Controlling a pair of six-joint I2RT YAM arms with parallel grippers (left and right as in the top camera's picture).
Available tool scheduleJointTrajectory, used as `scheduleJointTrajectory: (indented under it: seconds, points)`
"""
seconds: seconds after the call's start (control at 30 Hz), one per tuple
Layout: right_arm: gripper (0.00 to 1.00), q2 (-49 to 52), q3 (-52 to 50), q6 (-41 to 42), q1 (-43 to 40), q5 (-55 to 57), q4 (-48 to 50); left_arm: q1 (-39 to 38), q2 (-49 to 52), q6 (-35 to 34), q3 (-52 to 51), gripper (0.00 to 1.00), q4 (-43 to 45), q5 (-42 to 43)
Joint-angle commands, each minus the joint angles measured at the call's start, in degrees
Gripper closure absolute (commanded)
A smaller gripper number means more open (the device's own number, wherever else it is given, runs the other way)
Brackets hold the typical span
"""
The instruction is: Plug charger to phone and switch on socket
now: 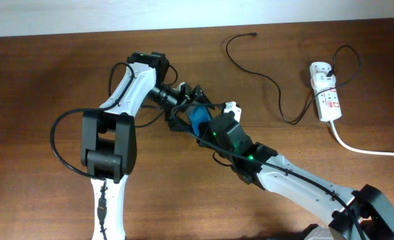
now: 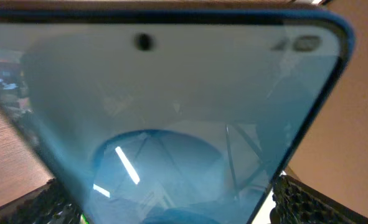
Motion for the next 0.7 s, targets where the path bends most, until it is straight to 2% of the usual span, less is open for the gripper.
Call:
scheduleJointTrajectory:
  seconds: [0.0, 0.17, 0.3, 0.4, 0.57, 0.67]
  points:
    - [0.95, 0.0, 0.9, -0.7, 0.2, -0.6, 1.0, 0.0, 0.4, 1.0, 1.1, 0.01, 0.1, 1.0]
    - [0.96, -0.7, 0.9, -0.7, -2.5, -1.9, -0.3, 3.4, -0.7, 8.0, 1.7, 0.01, -0.1, 0.7]
    - [0.96, -3.9, 0.9, -0.7, -6.1, -5.1, -2.6, 8.1, -6.6, 8.7, 1.8, 0.01, -0.4, -11.0]
    - [0.96, -8.4, 0.9, -0.7, -8.8, -6.5, -8.0, 12.8, -15.0, 13.5, 1.8, 0.01, -0.4, -14.3]
    - [0.96, -16.8, 0.9, -0.7, -11.6, -7.0, -16.3, 20.2, -31.6, 14.0, 1.8, 0.01, -0.5, -30.3]
    - [0.96, -21.9, 0.9, -0.7, -11.7, -8.1, -19.2, 24.0, -43.3, 14.0, 1.6, 0.01, -0.4, -36.0]
